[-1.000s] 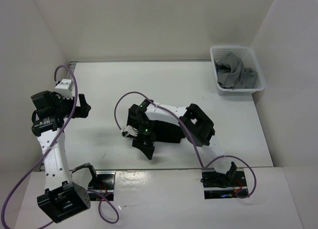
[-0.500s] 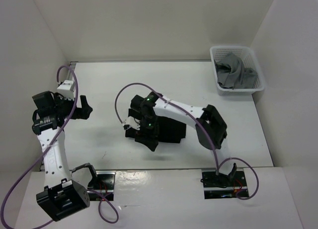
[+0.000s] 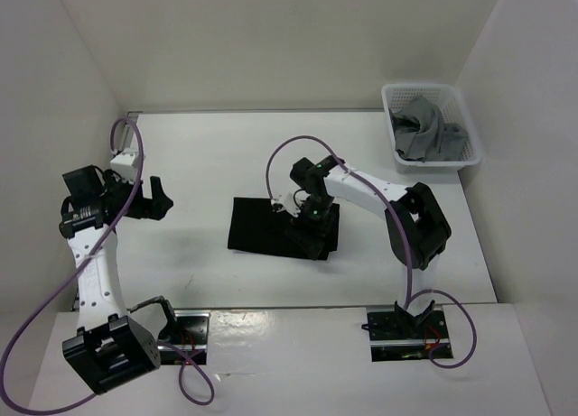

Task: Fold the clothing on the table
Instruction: Fold the skirt

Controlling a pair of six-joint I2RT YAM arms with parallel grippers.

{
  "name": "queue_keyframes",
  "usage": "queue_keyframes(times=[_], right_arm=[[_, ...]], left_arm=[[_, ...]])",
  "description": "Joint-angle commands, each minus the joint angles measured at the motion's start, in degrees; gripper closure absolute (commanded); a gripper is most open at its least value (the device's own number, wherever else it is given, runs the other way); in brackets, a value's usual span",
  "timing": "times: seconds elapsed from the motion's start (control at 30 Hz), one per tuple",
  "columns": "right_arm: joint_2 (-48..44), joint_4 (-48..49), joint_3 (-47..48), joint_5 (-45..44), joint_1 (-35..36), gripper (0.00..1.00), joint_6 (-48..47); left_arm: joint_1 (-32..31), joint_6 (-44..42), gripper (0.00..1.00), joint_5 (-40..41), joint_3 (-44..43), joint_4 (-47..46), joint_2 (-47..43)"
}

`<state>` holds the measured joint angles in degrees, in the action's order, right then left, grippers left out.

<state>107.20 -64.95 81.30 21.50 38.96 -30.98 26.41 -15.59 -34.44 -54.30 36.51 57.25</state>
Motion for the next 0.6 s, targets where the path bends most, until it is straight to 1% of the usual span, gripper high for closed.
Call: queue_keyframes(times=[0.0,0.27,0.57], right_arm=[[-1.6,3.9,-1.7,1.6,0.9,0.04,0.2],[-1.6,4.0,-2.7,4.8,0.9,0.04,-0.3],[2.0,2.3,-0.4,7.9,0.9,0.04,-1.4]], left_arm=[[0.3,-2.5,0.0,-3.2,-1.0,0.2,0.8],[0.3,-3.0,0.0,-3.7,-1.5,1.4,2.1],[0.3,-3.6,0.0,-4.2,-1.5,1.4,2.1]])
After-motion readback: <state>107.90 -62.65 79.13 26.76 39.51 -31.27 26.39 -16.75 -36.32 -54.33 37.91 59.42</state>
